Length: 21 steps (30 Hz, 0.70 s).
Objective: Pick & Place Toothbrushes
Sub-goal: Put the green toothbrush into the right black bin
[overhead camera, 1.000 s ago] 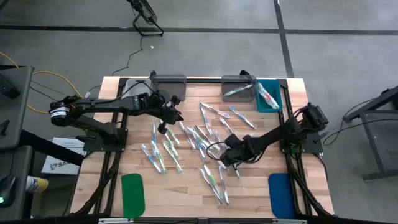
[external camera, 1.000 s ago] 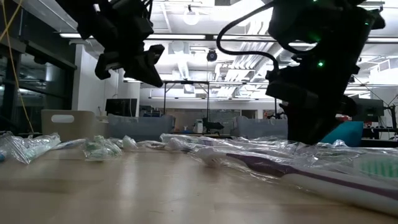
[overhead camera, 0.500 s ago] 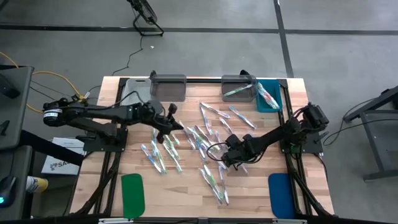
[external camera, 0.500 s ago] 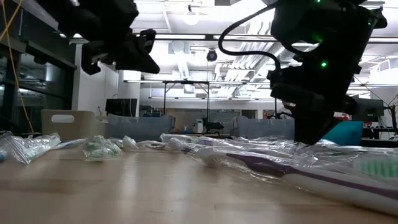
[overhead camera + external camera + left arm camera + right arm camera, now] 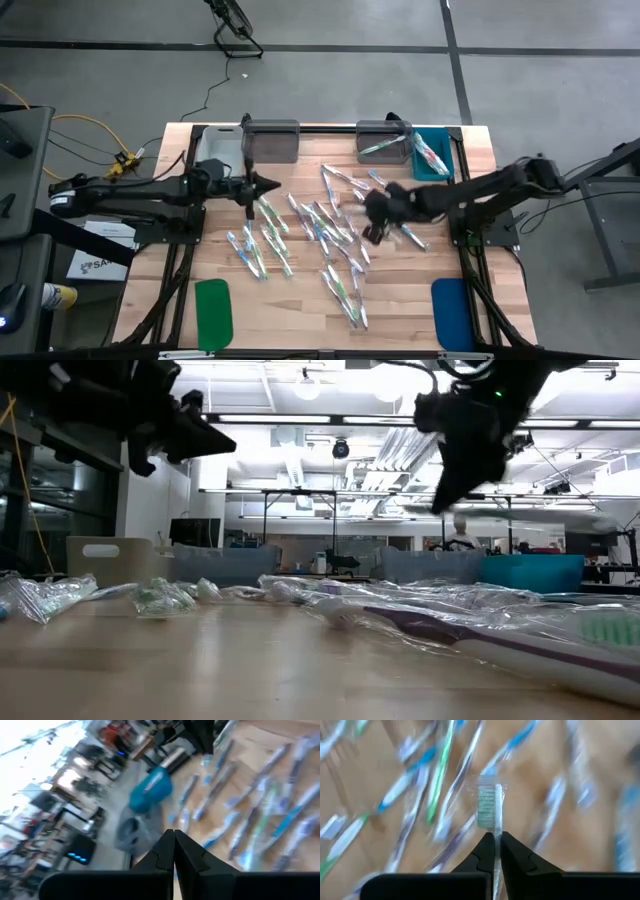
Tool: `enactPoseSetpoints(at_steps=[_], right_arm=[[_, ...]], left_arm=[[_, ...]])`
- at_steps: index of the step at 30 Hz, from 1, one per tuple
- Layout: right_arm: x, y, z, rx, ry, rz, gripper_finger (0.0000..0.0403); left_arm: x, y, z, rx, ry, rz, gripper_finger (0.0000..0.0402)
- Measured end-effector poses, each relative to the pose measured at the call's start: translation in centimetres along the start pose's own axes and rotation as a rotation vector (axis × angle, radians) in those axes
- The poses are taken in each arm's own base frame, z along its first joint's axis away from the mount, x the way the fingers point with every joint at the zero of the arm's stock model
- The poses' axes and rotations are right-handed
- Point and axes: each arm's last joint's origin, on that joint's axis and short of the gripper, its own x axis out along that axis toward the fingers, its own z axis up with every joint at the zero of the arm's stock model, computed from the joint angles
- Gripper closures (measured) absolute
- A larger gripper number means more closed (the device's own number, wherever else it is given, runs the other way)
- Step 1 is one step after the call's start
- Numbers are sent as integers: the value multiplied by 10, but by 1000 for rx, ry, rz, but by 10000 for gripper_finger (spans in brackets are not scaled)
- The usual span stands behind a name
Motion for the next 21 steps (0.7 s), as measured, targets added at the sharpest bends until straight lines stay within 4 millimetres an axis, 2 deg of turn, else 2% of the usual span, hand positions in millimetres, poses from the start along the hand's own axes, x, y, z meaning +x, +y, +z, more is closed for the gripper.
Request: enactPoseSetpoints(at_steps=[3,7,15,17,21], right_arm=[[-9,-23,15,-122,-49,-15,395],[-11,-51,28,-381,-68,-74,392],[2,-107,52,-927,-49,-245,392],[7,-121,59,-999,-50,-288,391],[21,-154,68,-1026,-43,-344,391]], left_arm=[[-5,0,-15,-5,-14,54,401],[-10,-1,-35,-31,-30,84,401],[-17,7,-46,-66,-130,72,401],[-17,7,-46,-66,-132,68,401],[-17,7,-45,-57,-140,72,401]])
